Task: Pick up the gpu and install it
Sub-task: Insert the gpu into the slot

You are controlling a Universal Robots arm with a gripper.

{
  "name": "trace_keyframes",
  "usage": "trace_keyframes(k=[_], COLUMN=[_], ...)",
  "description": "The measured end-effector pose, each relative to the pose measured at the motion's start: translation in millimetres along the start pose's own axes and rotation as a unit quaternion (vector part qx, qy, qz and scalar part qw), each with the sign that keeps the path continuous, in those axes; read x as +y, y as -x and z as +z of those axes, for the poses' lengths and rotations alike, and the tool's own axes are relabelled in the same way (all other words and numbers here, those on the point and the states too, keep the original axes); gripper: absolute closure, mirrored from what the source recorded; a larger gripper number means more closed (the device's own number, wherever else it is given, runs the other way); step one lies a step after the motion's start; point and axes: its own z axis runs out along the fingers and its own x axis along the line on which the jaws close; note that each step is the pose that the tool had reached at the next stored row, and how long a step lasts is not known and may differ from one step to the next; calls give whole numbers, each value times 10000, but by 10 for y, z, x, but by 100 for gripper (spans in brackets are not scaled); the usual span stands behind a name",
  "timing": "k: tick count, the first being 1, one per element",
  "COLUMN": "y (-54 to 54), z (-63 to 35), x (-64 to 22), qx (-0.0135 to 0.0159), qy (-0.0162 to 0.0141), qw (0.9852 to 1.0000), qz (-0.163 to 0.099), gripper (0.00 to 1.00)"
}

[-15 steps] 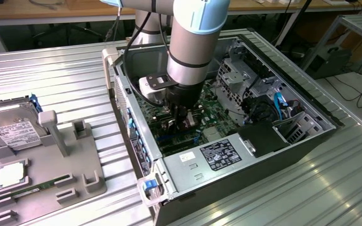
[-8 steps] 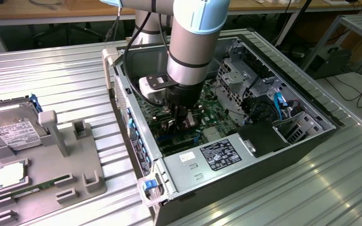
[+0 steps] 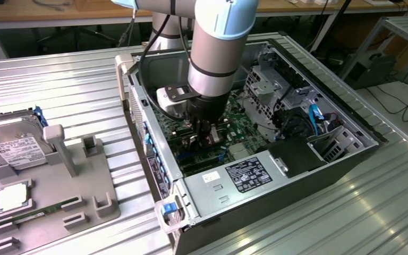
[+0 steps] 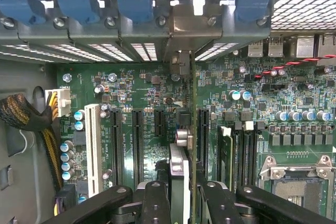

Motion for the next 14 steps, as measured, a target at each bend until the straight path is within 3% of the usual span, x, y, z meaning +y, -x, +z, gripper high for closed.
trace_keyframes(k=[14], y=[-1], z=[28], x=[1], qx=[1], qy=[1], qw=[10000], qz=[0], gripper=[72])
